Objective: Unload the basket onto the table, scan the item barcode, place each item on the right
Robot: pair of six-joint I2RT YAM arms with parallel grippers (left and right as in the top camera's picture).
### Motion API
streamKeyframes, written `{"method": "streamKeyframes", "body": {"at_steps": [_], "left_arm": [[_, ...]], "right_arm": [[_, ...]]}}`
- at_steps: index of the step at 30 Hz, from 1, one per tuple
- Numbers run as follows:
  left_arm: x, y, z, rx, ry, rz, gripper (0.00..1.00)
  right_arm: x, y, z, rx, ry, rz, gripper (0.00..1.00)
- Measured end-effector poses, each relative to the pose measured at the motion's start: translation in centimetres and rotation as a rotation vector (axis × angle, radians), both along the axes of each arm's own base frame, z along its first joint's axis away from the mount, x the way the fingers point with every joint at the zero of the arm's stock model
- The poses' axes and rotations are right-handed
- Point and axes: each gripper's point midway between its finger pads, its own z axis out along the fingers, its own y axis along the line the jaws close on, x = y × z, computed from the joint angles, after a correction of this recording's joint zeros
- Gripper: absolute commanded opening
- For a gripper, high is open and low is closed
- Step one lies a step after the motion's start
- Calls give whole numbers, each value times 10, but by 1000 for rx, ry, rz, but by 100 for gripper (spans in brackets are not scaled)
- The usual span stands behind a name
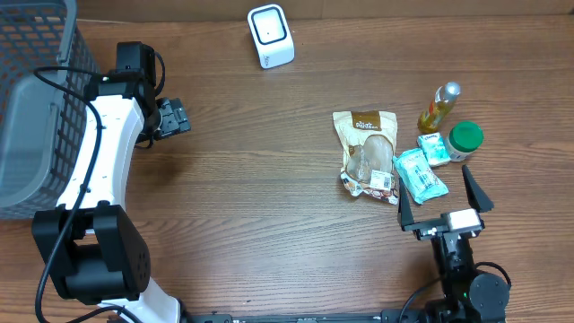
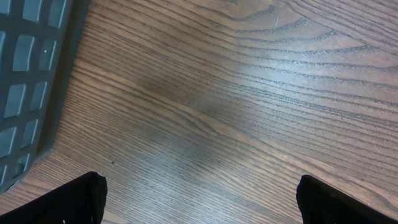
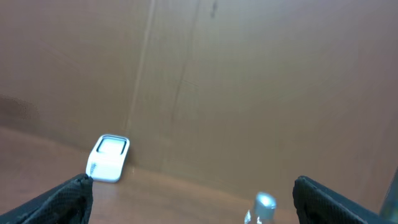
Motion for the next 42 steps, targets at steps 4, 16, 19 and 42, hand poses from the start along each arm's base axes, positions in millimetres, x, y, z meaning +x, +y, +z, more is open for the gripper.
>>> {"method": "streamKeyframes", "body": {"at_steps": [4,16,19,42], "left_arm": [[0,0,0,0,0,0,100],[0,0,0,0,0,0,100],[0,0,0,0,0,0,99],[0,0,0,0,0,0,100]], "right_arm": [[8,-8,-35,27,154,-27,100],[12,-27,-71,167,318,-91,100],[12,-27,-71,175,319,-90,100],[12,-27,-71,176,319,-89,100]]}}
